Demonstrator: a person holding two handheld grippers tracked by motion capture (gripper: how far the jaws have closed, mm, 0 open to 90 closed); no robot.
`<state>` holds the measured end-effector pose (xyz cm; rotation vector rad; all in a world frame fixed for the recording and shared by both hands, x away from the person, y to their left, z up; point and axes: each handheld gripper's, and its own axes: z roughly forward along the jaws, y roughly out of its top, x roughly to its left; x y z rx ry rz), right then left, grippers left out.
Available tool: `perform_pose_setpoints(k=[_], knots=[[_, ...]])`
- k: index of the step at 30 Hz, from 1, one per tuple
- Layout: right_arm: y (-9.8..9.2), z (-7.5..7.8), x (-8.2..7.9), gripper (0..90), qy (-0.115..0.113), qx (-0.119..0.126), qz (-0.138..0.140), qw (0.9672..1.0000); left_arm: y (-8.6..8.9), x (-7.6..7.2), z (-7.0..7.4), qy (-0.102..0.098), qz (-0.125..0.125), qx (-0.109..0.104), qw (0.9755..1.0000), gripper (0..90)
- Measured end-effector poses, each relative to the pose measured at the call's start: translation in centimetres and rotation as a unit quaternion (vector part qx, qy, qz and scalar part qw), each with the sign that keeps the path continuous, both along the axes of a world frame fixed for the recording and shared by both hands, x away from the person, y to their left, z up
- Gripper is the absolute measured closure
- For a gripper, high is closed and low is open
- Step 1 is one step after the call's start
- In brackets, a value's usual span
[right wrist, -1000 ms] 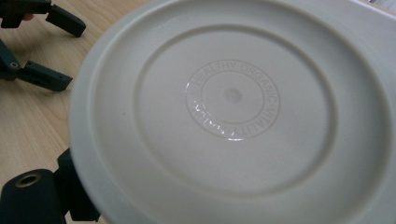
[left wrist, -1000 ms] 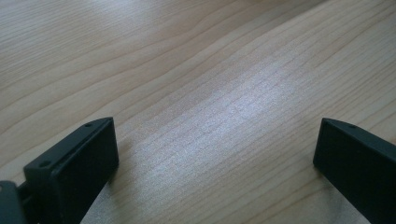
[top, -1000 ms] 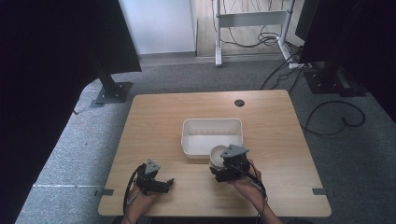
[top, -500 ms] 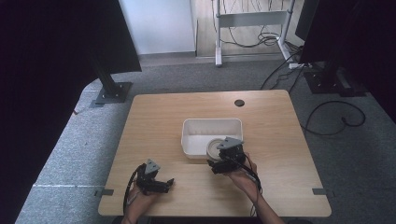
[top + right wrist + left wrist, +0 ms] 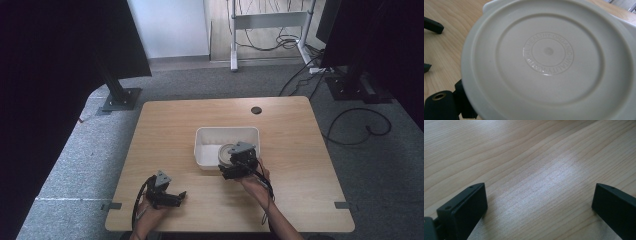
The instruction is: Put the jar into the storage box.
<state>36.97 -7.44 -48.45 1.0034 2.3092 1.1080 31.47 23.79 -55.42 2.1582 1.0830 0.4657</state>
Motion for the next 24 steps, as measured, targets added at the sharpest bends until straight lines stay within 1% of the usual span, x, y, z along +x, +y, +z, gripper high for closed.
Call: perform_pose_setpoints(k=[8,11,15,17,20,24], knots=[[0.6,0.0,1.0,9.4,-0.002,0.002,-0.009,1.0000,0.0,0.0,0.0,0.000,-0.001,0.000,1.0000,0.0],[0.8,0.0,1.3,9.4,-0.006,0.002,-0.007,1.0000,0.0,0.0,0.0,0.000,-0.002,0.001,1.0000,0.0],[1.2,-0.1,1.7,9.4,-0.006,-0.003,-0.007,0.9999,0.0,0.0,0.0,0.001,-0.002,0.001,1.0000,0.0],[1.3,-0.3,2.1,9.4,-0.006,-0.006,-0.011,0.9999,0.0,0.0,0.0,0.001,-0.002,0.001,1.0000,0.0],[1.3,-0.6,2.7,9.4,-0.001,0.001,-0.015,0.9999,0.0,0.0,0.0,0.001,-0.002,0.001,1.0000,0.0],[1.3,-1.2,3.3,9.5,-0.001,-0.005,-0.018,0.9998,0.0,0.0,0.0,0.001,-0.002,0.001,1.0000,0.0]])
